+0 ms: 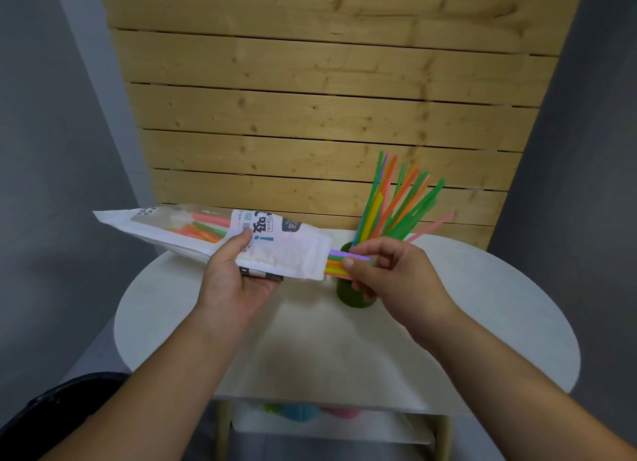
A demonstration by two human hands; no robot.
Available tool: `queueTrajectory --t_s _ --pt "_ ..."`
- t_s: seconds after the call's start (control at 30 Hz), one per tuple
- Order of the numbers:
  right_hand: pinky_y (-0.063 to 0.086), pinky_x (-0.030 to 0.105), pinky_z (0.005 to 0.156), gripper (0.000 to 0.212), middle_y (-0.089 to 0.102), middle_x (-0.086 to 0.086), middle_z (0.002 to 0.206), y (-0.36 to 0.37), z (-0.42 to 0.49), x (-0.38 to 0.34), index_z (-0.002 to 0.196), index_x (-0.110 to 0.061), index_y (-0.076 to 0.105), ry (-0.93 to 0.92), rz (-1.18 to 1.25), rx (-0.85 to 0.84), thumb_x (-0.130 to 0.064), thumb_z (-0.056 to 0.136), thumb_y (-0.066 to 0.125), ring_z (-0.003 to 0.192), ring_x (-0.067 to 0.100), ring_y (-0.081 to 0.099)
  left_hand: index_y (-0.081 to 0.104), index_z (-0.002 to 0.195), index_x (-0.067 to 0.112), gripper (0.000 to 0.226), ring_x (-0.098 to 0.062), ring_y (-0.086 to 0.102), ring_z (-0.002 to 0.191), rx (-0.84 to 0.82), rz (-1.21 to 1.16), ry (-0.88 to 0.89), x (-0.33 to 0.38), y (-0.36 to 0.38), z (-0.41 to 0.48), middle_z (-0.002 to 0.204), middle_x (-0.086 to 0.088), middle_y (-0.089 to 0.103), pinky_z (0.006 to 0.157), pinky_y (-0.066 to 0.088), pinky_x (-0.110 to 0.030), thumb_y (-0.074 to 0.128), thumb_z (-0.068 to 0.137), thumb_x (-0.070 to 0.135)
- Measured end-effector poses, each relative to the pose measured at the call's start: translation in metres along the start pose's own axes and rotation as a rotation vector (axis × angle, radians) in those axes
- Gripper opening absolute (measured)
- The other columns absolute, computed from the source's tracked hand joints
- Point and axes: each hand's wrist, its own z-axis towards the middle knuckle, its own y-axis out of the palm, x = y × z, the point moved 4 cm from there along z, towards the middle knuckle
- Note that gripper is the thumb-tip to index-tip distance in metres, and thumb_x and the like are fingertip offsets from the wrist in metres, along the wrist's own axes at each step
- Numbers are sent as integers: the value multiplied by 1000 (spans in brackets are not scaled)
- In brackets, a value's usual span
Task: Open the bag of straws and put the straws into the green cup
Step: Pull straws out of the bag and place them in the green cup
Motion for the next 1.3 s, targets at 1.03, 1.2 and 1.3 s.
queueTrajectory --t_s 1.03,1.2,1.3 --pt "47 14 48 38 57 4 74 6 14 33 99 -9 63 331 830 -2 -22 67 77 54 6 52 68 106 12 12 -23 78 88 34 -4 -15 -2 -1 1 103 -9 79 76 63 -48 62 96 9" --pt "44 16 46 27 53 -1 70 19 14 35 93 -14 64 382 916 38 -25 72 78 55 6 47 68 105 11 12 -24 78 82 13 6 -23 -2 0 0 97 -9 80 73 63 -49 62 96 9" --pt "42 18 44 11 54 -1 68 20 15 32 90 -14 63 371 876 44 -21 86 71 49 6 46 68 107 12 12 -23 78 79 6 36 -28 -4 1 -1 93 -8 80 65 64 -45 62 96 10"
